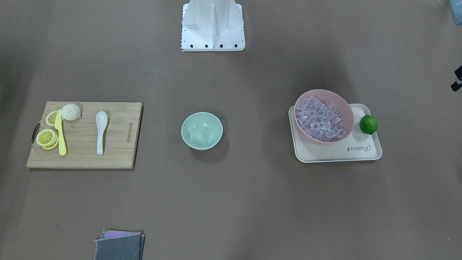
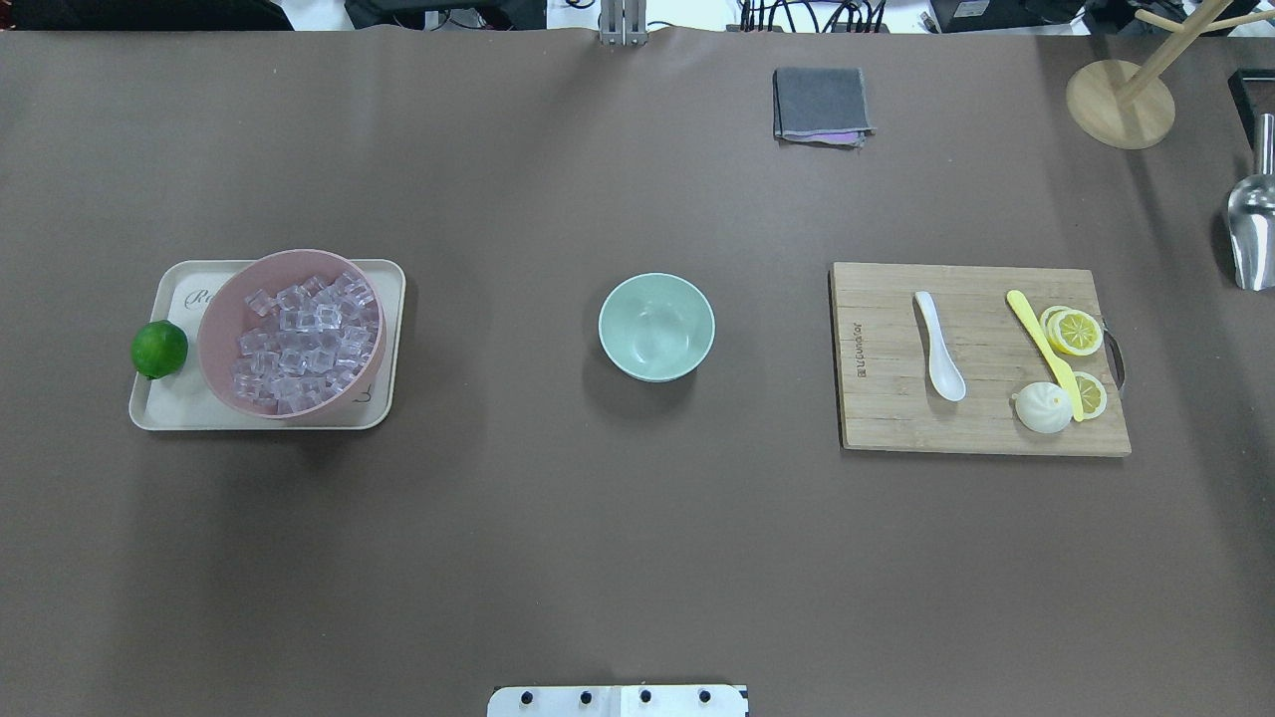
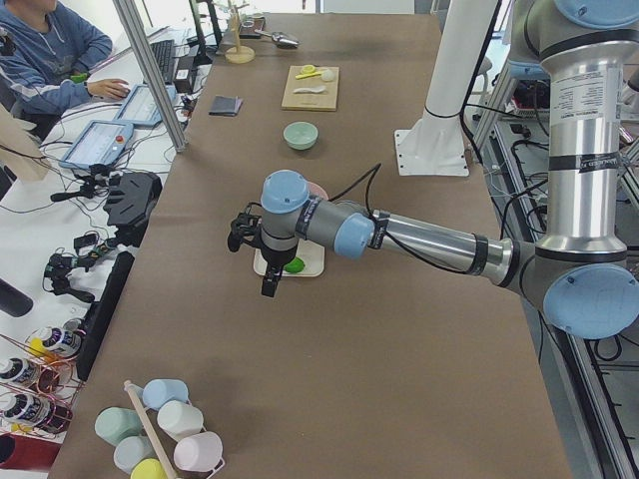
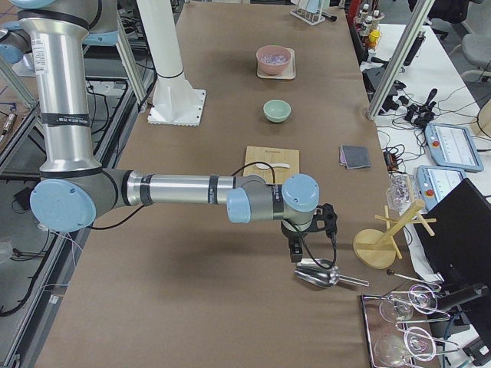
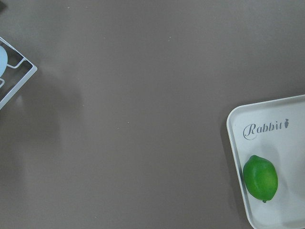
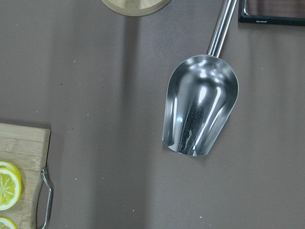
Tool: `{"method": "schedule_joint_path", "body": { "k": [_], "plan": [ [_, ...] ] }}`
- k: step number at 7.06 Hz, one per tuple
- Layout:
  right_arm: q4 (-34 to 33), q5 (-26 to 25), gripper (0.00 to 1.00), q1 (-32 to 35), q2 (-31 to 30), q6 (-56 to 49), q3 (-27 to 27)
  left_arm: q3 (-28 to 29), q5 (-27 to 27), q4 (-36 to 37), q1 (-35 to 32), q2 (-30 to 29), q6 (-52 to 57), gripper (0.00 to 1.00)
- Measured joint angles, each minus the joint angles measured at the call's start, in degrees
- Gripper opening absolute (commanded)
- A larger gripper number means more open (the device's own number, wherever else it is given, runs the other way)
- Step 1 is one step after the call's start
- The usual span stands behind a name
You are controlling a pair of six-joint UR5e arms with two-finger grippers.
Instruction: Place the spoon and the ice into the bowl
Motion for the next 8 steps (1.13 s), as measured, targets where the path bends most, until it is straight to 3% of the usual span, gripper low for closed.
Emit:
{"method": "schedule_joint_path", "body": {
  "k": [3,8],
  "plan": [
    [0.14,0.89,1.00,-0.07,0.01,-0.05,0.51,0.34,-2.76,-1.36,0.12,-0.23,-0.46,0.98],
    [0.19,1.81,1.00,-1.42,0.37,0.20,0.76,0.41,-3.02,-2.13,0.26,-0.63,-0.83,0.98]
  ]
}}
